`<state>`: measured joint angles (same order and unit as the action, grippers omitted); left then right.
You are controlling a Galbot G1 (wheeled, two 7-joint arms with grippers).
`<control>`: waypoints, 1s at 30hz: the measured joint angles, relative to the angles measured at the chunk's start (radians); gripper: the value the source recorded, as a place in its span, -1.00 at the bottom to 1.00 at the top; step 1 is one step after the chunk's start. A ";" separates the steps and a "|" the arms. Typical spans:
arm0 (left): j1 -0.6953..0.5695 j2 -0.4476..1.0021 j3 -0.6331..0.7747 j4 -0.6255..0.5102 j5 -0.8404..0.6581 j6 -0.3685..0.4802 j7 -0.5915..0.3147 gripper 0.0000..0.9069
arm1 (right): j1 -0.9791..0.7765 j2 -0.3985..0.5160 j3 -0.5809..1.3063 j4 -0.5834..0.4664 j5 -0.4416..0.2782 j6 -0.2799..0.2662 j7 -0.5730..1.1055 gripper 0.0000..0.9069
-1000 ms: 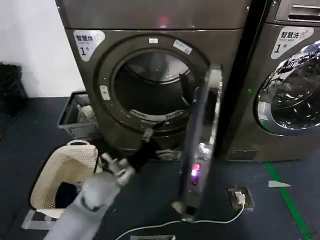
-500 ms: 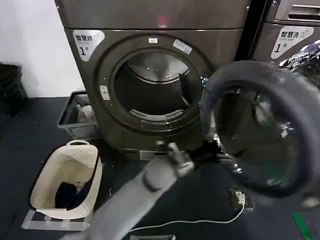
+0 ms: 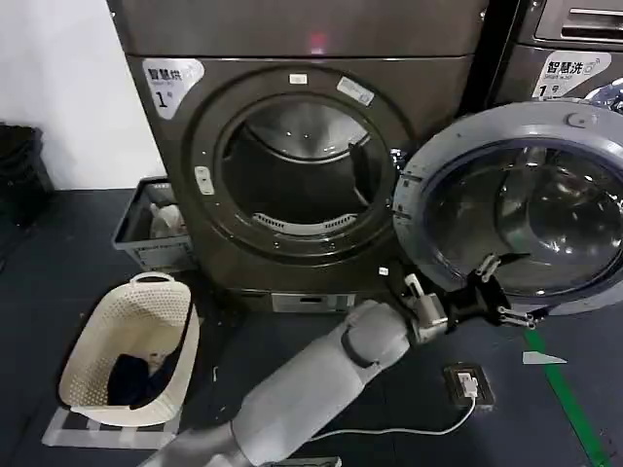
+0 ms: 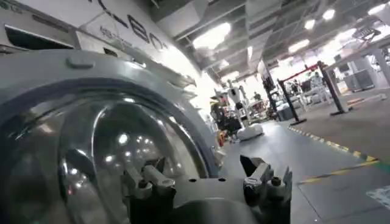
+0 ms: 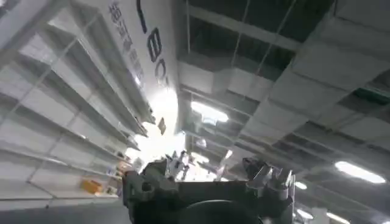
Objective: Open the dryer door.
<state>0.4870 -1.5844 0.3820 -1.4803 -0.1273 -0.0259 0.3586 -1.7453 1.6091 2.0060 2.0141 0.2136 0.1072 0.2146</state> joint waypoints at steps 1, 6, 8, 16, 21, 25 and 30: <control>0.002 0.004 -0.002 -0.006 0.000 0.003 0.000 1.00 | 0.002 0.000 0.006 -0.012 0.000 -0.002 0.006 1.00; 0.022 0.034 -0.020 -0.042 0.005 0.016 0.002 1.00 | 0.009 -0.039 0.042 -0.086 -0.004 -0.009 0.014 1.00; 0.035 0.050 -0.031 -0.067 0.005 0.019 0.006 1.00 | 0.015 -0.075 0.055 -0.119 -0.025 -0.029 0.026 1.00; 0.072 0.184 -0.112 -0.185 -0.032 0.049 0.012 1.00 | 0.035 -0.191 0.067 -0.261 -0.039 -0.042 0.028 1.00; 0.106 0.322 -0.194 -0.252 -0.030 0.049 0.018 1.00 | 0.053 -0.242 0.051 -0.326 -0.045 -0.045 0.019 1.00; 0.145 0.450 -0.263 -0.303 -0.030 0.034 0.032 1.00 | 0.066 -0.277 0.032 -0.378 -0.057 -0.014 0.012 1.00; 0.230 0.636 -0.365 -0.378 -0.032 -0.026 0.065 1.00 | 0.091 -0.317 -0.010 -0.422 -0.085 0.003 0.010 1.00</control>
<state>0.7171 -0.9484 0.0169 -1.8584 -0.1591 -0.0517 0.4238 -1.6544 1.2923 1.9958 1.5916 0.1291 0.1100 0.2245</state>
